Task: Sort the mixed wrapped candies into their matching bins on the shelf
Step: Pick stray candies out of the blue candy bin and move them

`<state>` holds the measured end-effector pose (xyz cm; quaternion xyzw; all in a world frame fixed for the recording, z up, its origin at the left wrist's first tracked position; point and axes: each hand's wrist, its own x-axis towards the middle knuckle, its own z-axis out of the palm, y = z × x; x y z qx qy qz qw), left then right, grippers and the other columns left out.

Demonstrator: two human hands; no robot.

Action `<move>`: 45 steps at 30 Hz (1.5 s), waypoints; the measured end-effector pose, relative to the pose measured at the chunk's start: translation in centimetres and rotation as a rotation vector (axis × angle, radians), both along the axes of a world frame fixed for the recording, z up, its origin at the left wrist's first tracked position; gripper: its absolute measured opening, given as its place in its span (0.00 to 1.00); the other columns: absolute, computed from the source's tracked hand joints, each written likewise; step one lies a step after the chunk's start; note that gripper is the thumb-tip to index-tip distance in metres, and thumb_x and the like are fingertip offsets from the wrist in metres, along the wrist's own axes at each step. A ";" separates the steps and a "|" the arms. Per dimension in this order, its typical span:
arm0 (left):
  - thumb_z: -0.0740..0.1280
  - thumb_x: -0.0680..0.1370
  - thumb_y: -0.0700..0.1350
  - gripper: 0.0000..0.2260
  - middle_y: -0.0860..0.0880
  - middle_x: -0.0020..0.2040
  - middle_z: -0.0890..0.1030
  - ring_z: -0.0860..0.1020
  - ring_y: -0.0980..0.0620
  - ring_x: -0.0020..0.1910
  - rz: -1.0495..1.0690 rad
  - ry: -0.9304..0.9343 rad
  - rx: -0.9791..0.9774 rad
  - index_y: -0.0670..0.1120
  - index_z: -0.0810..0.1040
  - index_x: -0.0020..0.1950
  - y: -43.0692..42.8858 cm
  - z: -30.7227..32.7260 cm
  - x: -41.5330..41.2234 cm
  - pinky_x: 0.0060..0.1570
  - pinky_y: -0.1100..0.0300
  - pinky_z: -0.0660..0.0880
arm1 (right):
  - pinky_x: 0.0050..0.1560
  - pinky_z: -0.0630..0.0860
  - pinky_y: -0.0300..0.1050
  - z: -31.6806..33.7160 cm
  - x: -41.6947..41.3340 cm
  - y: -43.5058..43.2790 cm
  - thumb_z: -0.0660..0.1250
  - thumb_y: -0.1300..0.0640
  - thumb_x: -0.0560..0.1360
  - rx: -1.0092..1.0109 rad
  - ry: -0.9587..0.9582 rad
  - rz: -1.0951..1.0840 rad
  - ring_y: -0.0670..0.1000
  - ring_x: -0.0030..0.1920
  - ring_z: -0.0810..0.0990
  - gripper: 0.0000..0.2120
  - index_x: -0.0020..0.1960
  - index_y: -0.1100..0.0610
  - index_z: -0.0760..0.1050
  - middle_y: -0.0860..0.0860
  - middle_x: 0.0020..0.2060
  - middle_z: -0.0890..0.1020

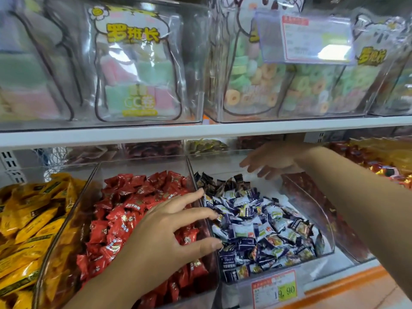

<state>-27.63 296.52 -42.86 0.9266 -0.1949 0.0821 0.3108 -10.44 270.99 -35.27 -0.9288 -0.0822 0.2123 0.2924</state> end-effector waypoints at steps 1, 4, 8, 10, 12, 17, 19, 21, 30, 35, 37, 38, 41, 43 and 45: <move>0.60 0.65 0.77 0.22 0.80 0.68 0.51 0.56 0.70 0.71 -0.002 0.000 0.004 0.79 0.67 0.58 0.0 0.0 0.0 0.71 0.50 0.59 | 0.55 0.77 0.46 -0.7 0.5 0.3 0.60 0.49 0.81 -0.027 -0.008 -0.023 0.52 0.56 0.77 0.18 0.69 0.50 0.70 0.51 0.63 0.74; 0.56 0.63 0.80 0.24 0.81 0.68 0.50 0.53 0.71 0.71 0.000 -0.009 0.020 0.80 0.66 0.59 0.1 -0.1 0.0 0.72 0.50 0.58 | 0.49 0.80 0.45 -3.4 1.3 1.3 0.60 0.49 0.81 -0.111 0.010 -0.081 0.54 0.55 0.78 0.21 0.71 0.56 0.68 0.54 0.61 0.74; 0.53 0.62 0.81 0.25 0.81 0.68 0.48 0.51 0.73 0.70 0.010 -0.022 0.044 0.80 0.64 0.58 0.1 0.0 0.0 0.71 0.52 0.56 | 0.58 0.74 0.49 -6.6 1.5 3.4 0.60 0.42 0.79 -0.226 0.045 0.041 0.58 0.68 0.69 0.25 0.73 0.51 0.64 0.53 0.72 0.67; 0.53 0.62 0.81 0.25 0.82 0.68 0.48 0.51 0.73 0.70 0.009 -0.020 0.041 0.80 0.65 0.58 0.1 0.1 0.1 0.72 0.52 0.56 | 0.70 0.62 0.53 -7.5 1.4 4.2 0.62 0.40 0.77 -0.260 0.025 0.111 0.56 0.73 0.61 0.32 0.77 0.48 0.56 0.51 0.76 0.61; 0.54 0.63 0.81 0.24 0.82 0.68 0.48 0.51 0.73 0.70 0.008 -0.018 0.049 0.80 0.65 0.58 0.1 0.1 0.2 0.71 0.52 0.56 | 0.72 0.59 0.54 -8.1 1.5 4.3 0.64 0.41 0.76 -0.220 0.042 0.092 0.56 0.75 0.59 0.35 0.77 0.48 0.54 0.51 0.77 0.58; 0.53 0.62 0.81 0.25 0.82 0.67 0.48 0.50 0.74 0.69 0.011 -0.025 0.042 0.81 0.64 0.57 0.0 0.0 0.1 0.71 0.52 0.56 | 0.68 0.65 0.52 -8.9 1.2 3.6 0.70 0.52 0.73 -0.062 -0.010 0.059 0.56 0.70 0.66 0.30 0.73 0.50 0.64 0.52 0.71 0.68; 0.54 0.62 0.81 0.24 0.82 0.68 0.48 0.51 0.74 0.69 0.006 -0.027 0.040 0.81 0.64 0.58 0.0 0.0 0.2 0.71 0.53 0.56 | 0.56 0.70 0.45 -8.1 0.8 3.8 0.71 0.56 0.71 0.034 -0.063 0.064 0.54 0.61 0.74 0.22 0.64 0.52 0.72 0.49 0.59 0.78; 0.55 0.63 0.80 0.24 0.81 0.68 0.49 0.50 0.74 0.69 0.000 -0.023 0.040 0.80 0.65 0.58 0.2 -0.1 0.3 0.69 0.55 0.55 | 0.51 0.69 0.42 -6.7 0.4 3.8 0.73 0.57 0.70 0.134 -0.105 0.046 0.52 0.58 0.76 0.22 0.62 0.51 0.73 0.47 0.56 0.79; 0.53 0.62 0.80 0.26 0.81 0.68 0.48 0.52 0.73 0.70 0.015 -0.020 0.038 0.80 0.64 0.58 0.1 0.0 0.0 0.72 0.54 0.55 | 0.66 0.69 0.52 1.2 -4.4 2.2 0.67 0.51 0.76 0.061 0.088 0.260 0.53 0.70 0.67 0.22 0.66 0.37 0.65 0.50 0.72 0.67; 0.52 0.60 0.82 0.29 0.82 0.67 0.48 0.50 0.75 0.69 0.026 -0.030 0.040 0.79 0.65 0.60 0.0 0.0 -0.1 0.72 0.55 0.54 | 0.68 0.69 0.55 0.1 -5.0 0.3 0.73 0.54 0.72 -0.242 0.242 0.106 0.61 0.70 0.67 0.39 0.77 0.49 0.56 0.59 0.74 0.64; 0.53 0.61 0.81 0.27 0.81 0.68 0.49 0.50 0.74 0.69 0.019 -0.037 0.031 0.79 0.66 0.59 0.0 -0.1 0.0 0.72 0.54 0.55 | 0.70 0.66 0.55 -1.6 -5.0 0.6 0.73 0.54 0.73 -0.279 0.187 0.105 0.59 0.72 0.64 0.40 0.77 0.48 0.54 0.56 0.75 0.62; 0.53 0.62 0.81 0.27 0.81 0.68 0.50 0.51 0.73 0.70 0.018 -0.043 0.021 0.79 0.66 0.59 0.0 -0.2 0.1 0.72 0.54 0.55 | 0.71 0.63 0.54 -2.4 -4.9 0.8 0.72 0.54 0.73 -0.278 0.146 0.117 0.58 0.73 0.62 0.42 0.78 0.46 0.51 0.54 0.75 0.61; 0.54 0.62 0.80 0.25 0.81 0.68 0.49 0.50 0.73 0.70 0.020 -0.040 0.026 0.79 0.66 0.58 0.0 -0.2 0.2 0.72 0.54 0.55 | 0.71 0.60 0.52 -4.0 -4.3 2.0 0.71 0.58 0.72 -0.178 0.114 0.129 0.55 0.75 0.57 0.45 0.78 0.43 0.47 0.53 0.77 0.57; 0.54 0.62 0.80 0.25 0.81 0.68 0.49 0.51 0.72 0.70 0.020 -0.033 0.030 0.79 0.66 0.58 0.0 -0.1 0.2 0.72 0.53 0.55 | 0.71 0.61 0.52 -4.6 -3.9 2.6 0.72 0.60 0.71 -0.107 0.111 0.106 0.55 0.75 0.58 0.43 0.77 0.43 0.52 0.53 0.76 0.59; 0.54 0.62 0.80 0.25 0.81 0.68 0.49 0.50 0.73 0.70 0.019 -0.029 0.026 0.79 0.66 0.58 0.0 -0.1 0.1 0.72 0.53 0.55 | 0.68 0.66 0.49 -4.8 -3.8 2.9 0.73 0.60 0.71 -0.130 0.046 0.100 0.55 0.72 0.63 0.40 0.76 0.47 0.57 0.52 0.74 0.63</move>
